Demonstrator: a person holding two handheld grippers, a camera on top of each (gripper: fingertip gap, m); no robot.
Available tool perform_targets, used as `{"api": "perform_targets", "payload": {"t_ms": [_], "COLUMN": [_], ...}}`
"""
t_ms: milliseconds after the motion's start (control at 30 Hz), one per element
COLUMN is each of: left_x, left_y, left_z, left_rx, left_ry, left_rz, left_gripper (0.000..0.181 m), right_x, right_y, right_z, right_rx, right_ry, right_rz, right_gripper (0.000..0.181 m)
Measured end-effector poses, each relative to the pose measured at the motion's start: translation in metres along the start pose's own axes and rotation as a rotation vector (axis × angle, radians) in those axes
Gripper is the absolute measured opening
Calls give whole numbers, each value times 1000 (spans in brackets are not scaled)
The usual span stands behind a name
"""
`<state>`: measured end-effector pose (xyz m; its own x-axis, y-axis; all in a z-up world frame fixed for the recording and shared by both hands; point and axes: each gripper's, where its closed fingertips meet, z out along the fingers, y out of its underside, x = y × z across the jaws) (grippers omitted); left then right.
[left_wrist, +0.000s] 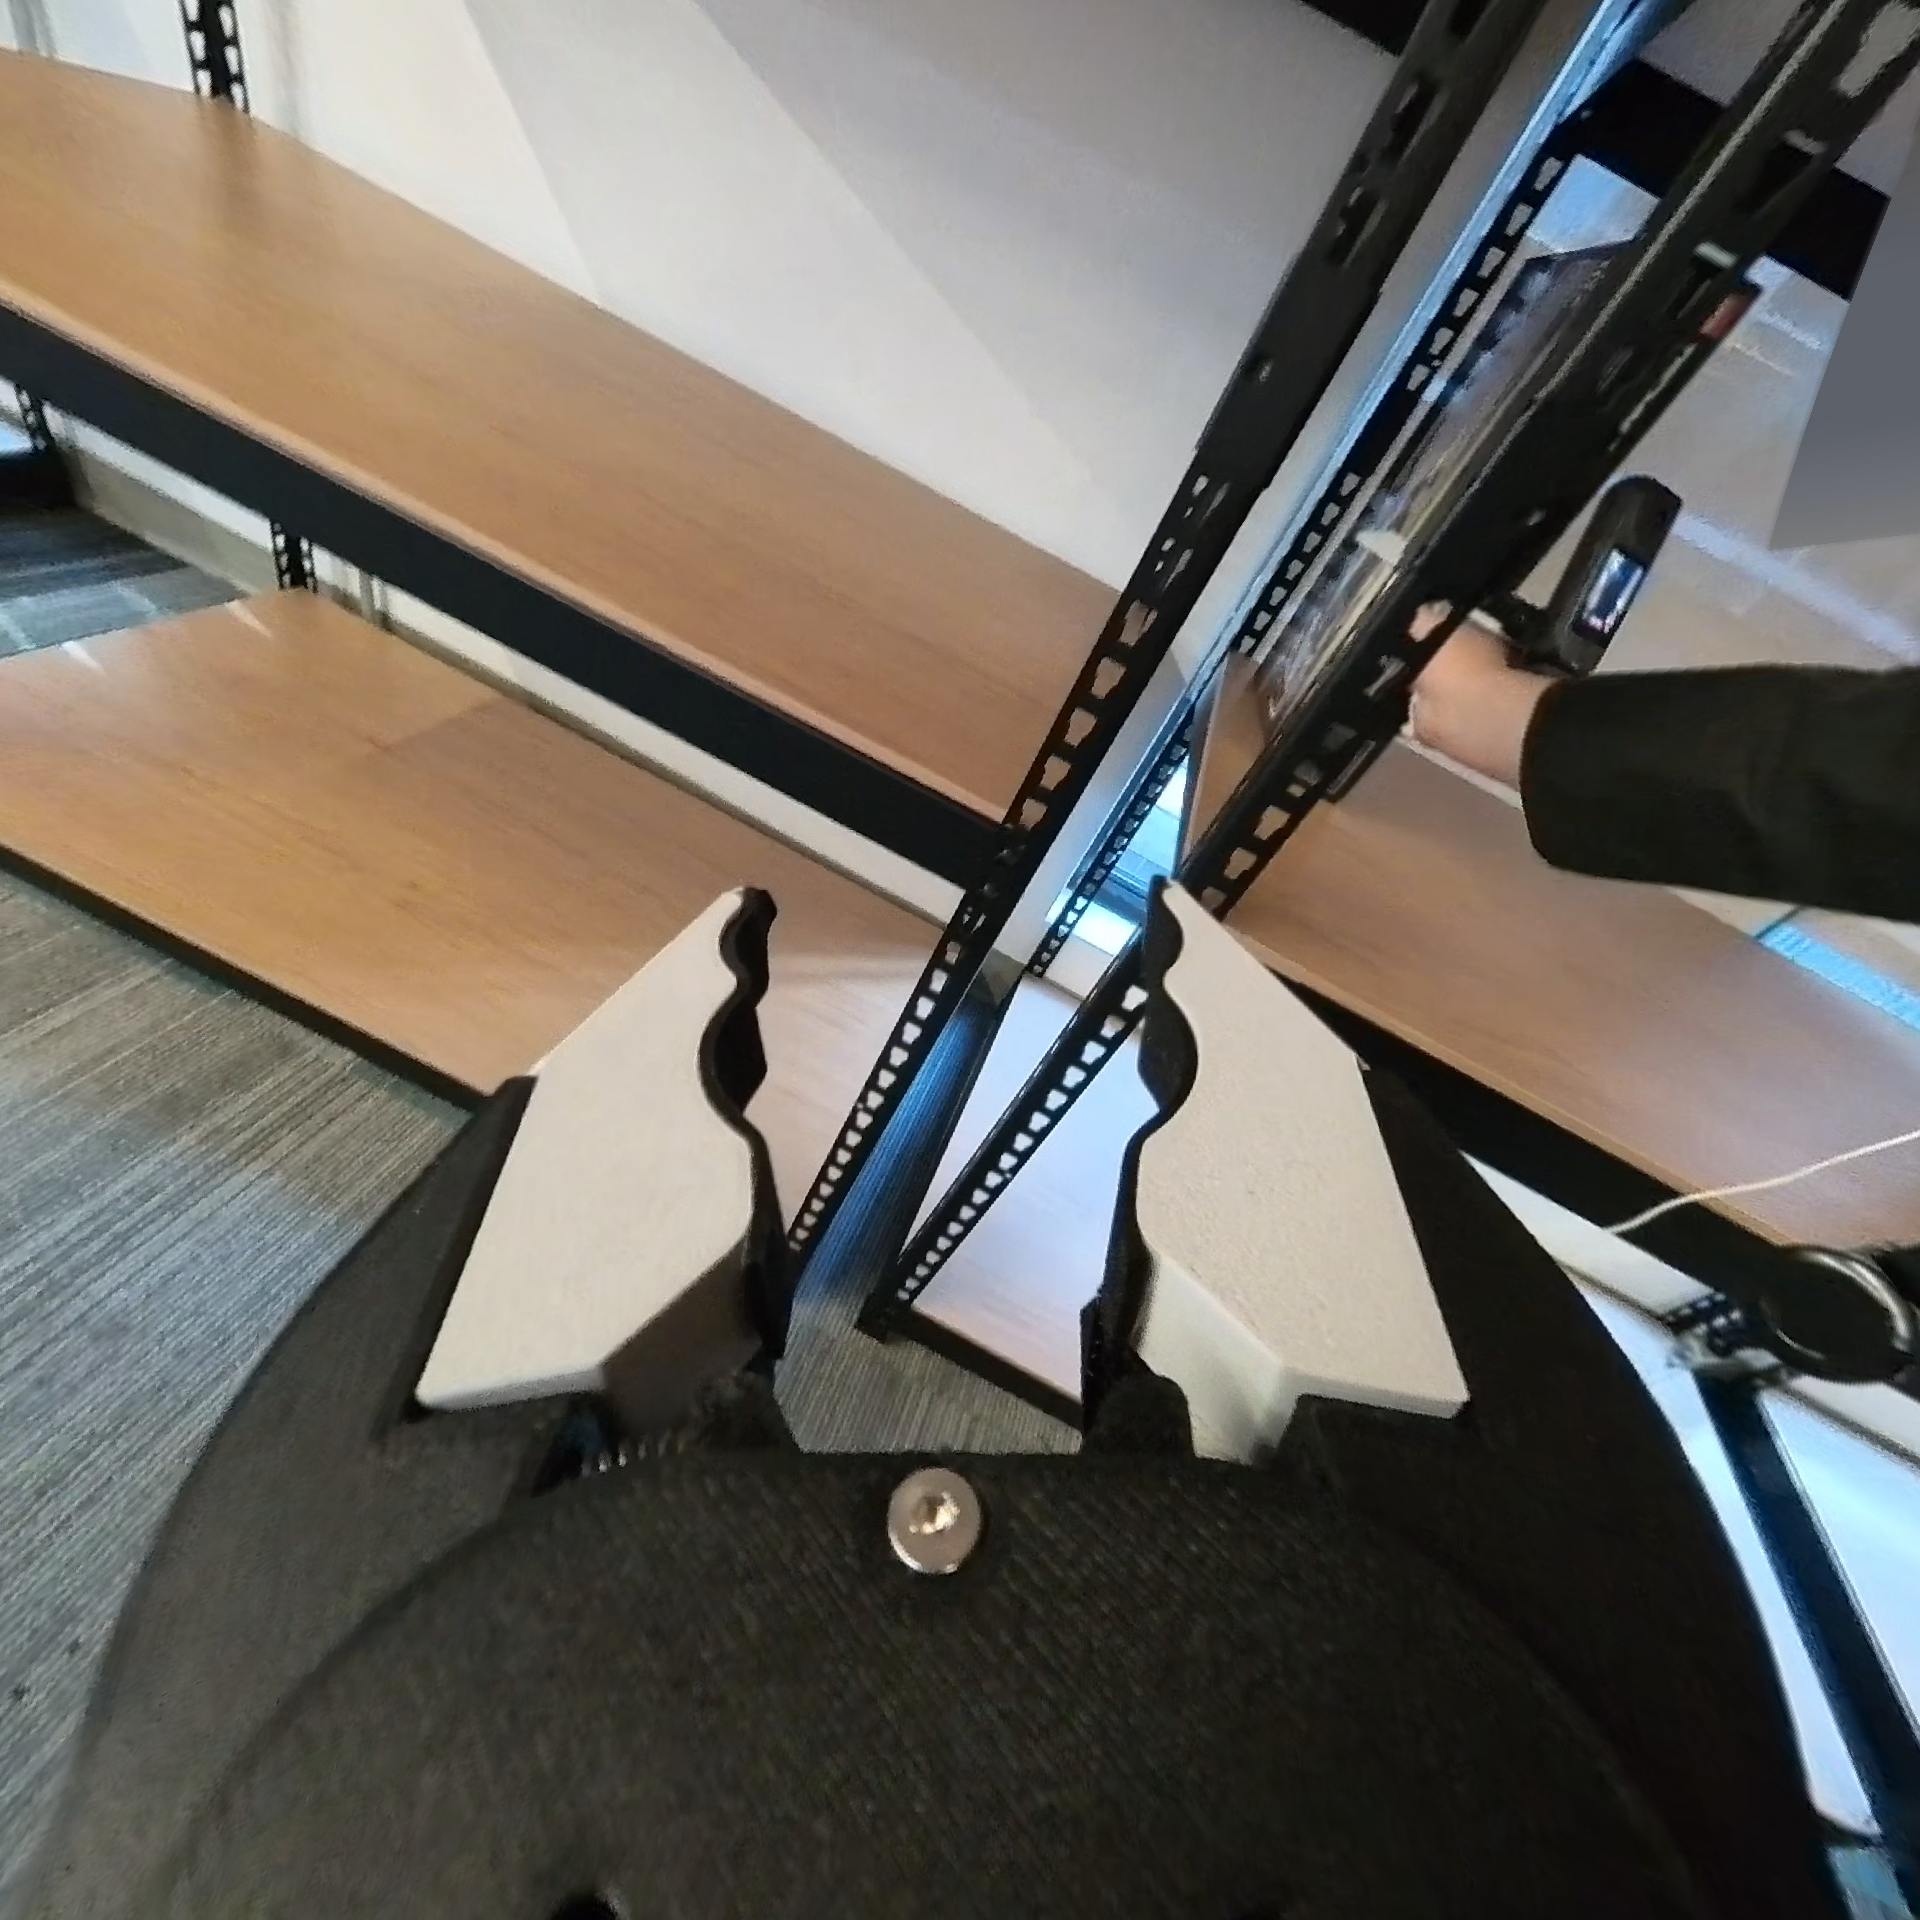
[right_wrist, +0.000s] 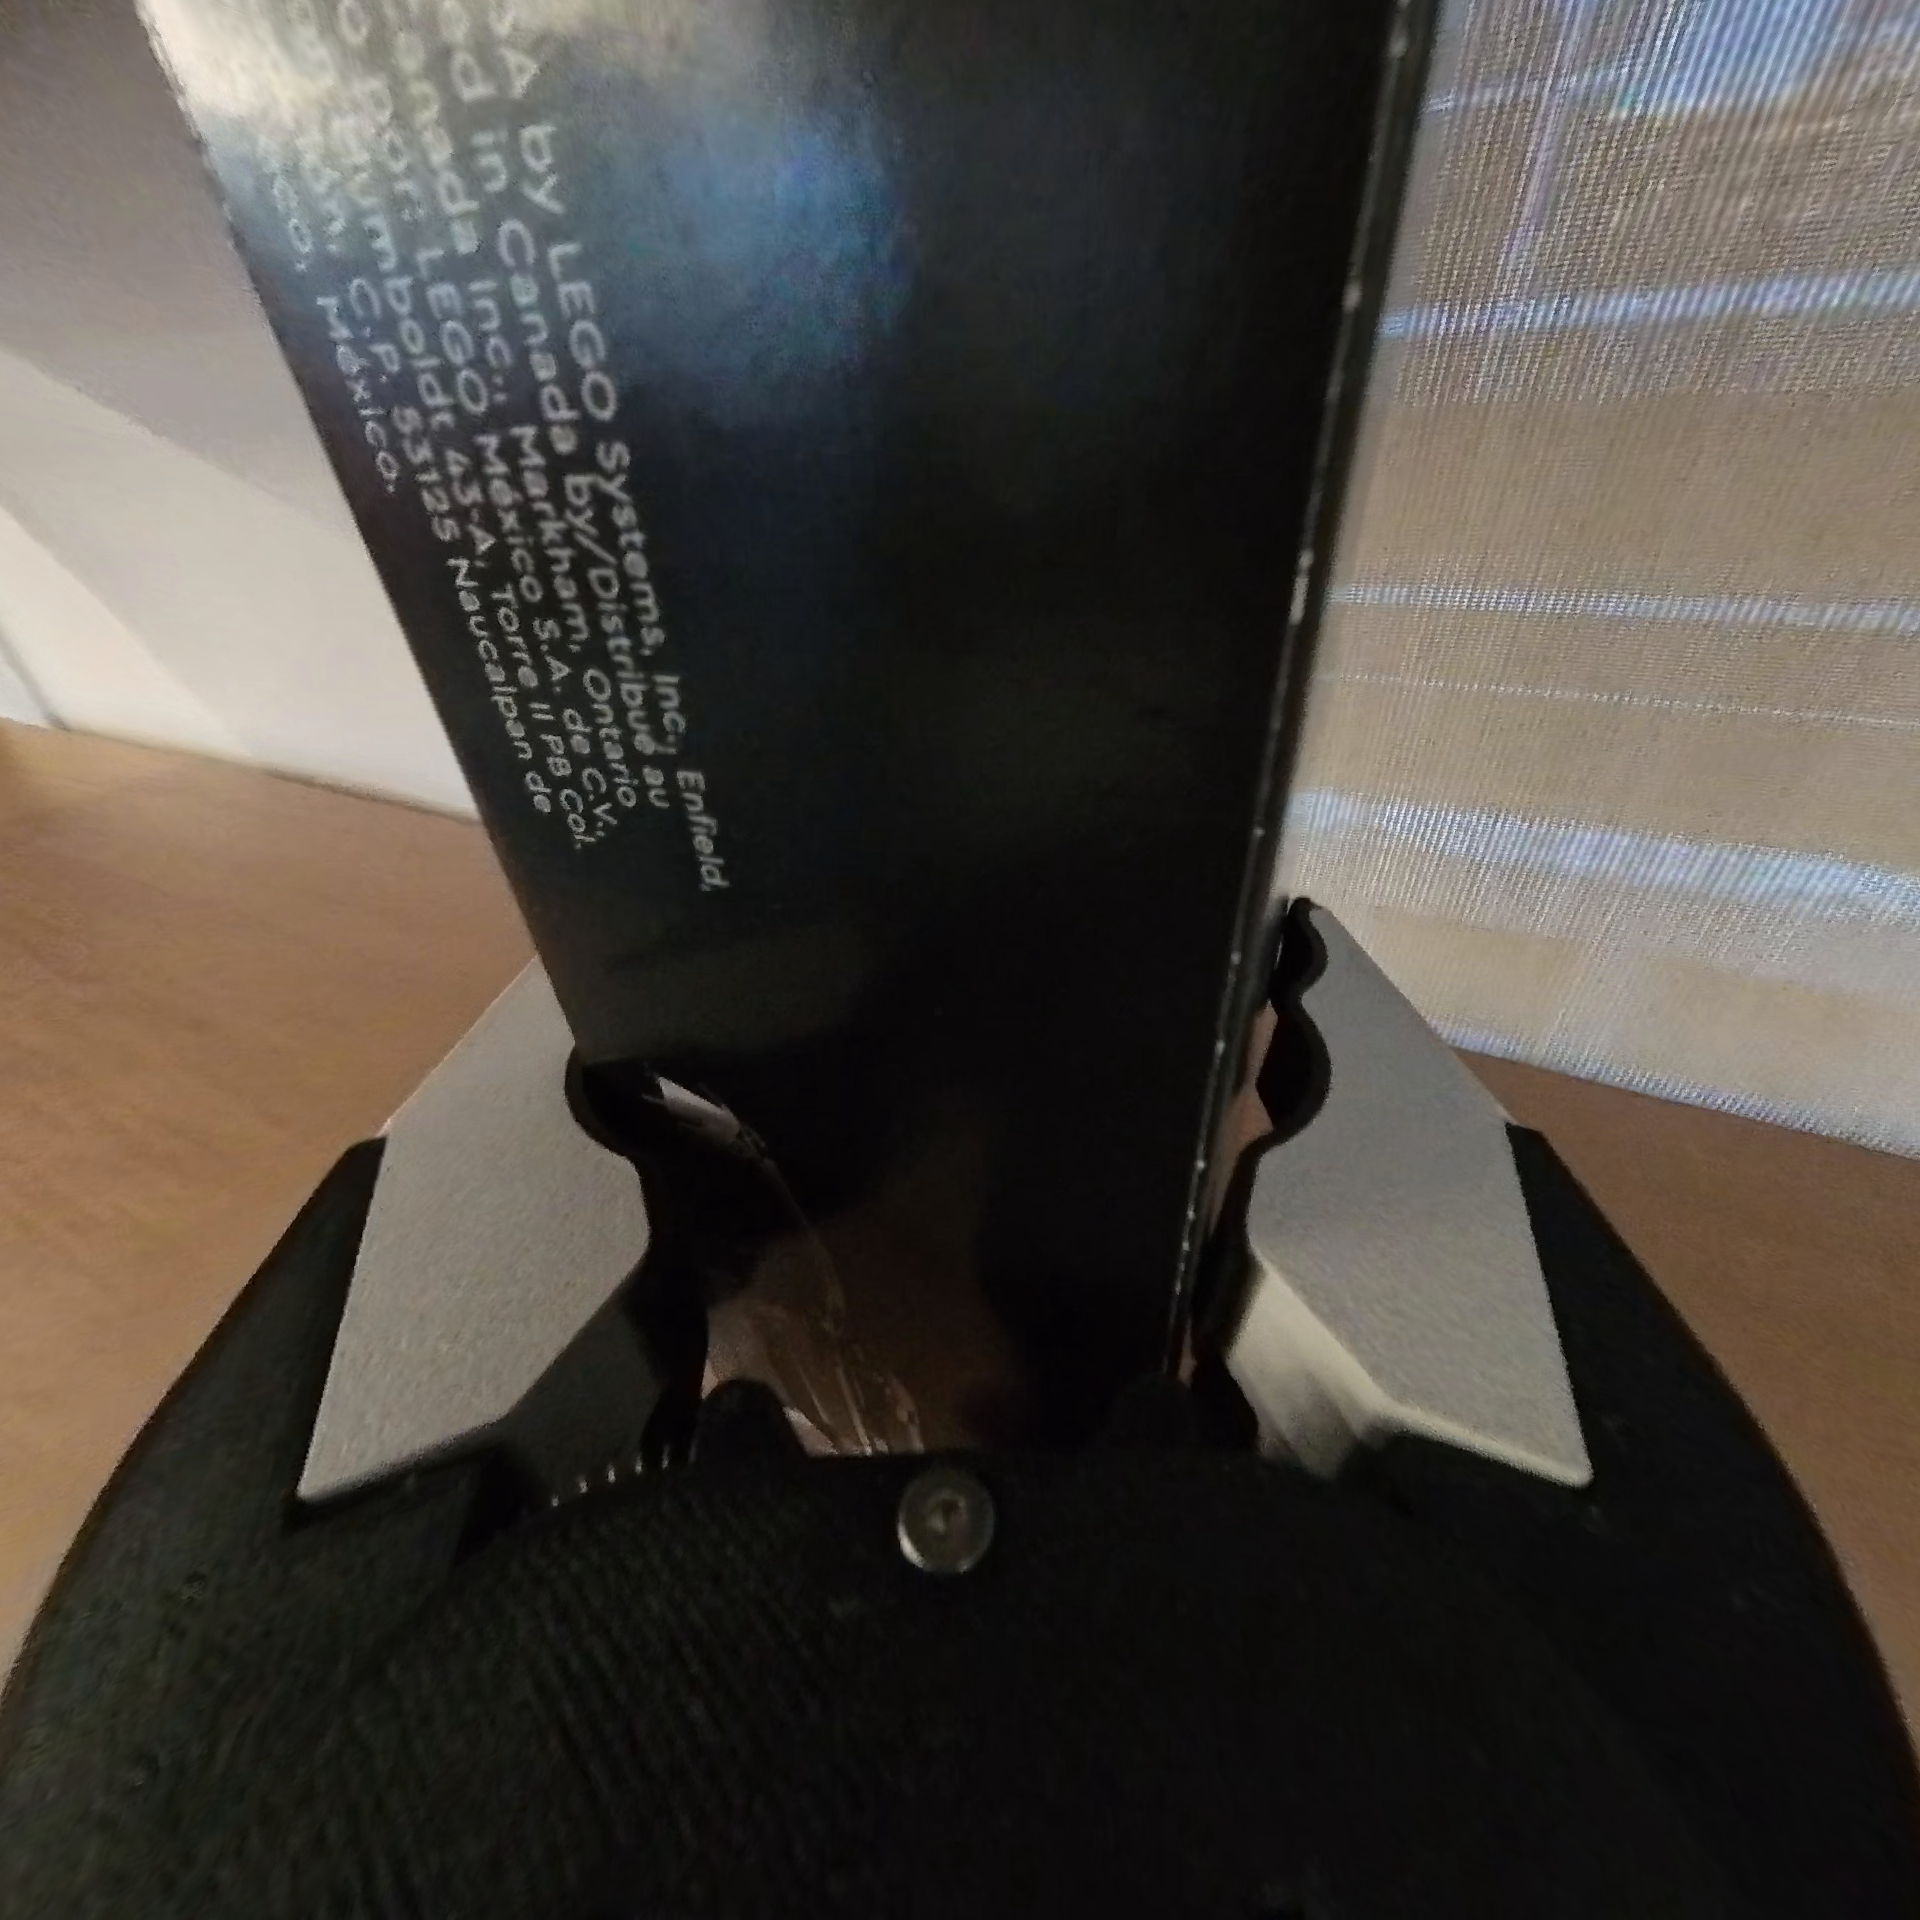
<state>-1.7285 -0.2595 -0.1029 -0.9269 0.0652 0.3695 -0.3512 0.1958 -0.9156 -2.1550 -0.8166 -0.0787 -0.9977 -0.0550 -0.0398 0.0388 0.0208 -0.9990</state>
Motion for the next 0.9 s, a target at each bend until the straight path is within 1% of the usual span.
{"api": "perform_targets", "payload": {"t_ms": [167,300,433,500,600,700,733,800,833,900], "left_x": [-7,-9,-6,-3,2,4,3,3,3,5], "left_y": [5,7,7,9,13,20,22,27,28,30], "left_z": [-5,-8,-7,-5,-2,-1,0,0,1,2], "left_rx": [0,-8,-2,-4,-17,-30,-31,-32,-32,-32], "left_ry": [-26,-29,-18,-10,8,20,21,21,19,19], "left_rz": [-24,-26,-42,-40,-37,-39,-45,-60,-65,-73], "left_gripper": [71,71,71,71,71,71,70,70,70,70], "right_x": [5,6,4,4,3,6,9,9,7,-1], "right_y": [1,2,20,28,36,46,49,44,36,15], "right_z": [27,35,27,16,3,-2,-2,-4,-5,-5], "right_rx": [-16,-23,-106,-132,-133,-157,-169,-156,-131,-74], "right_ry": [59,54,3,-20,-73,-116,-118,-126,-121,-98], "right_rz": [8,6,41,1,-79,-145,-163,-164,-154,-180], "right_gripper": [123,123,123,115,109,102,104,105,111,129]}}
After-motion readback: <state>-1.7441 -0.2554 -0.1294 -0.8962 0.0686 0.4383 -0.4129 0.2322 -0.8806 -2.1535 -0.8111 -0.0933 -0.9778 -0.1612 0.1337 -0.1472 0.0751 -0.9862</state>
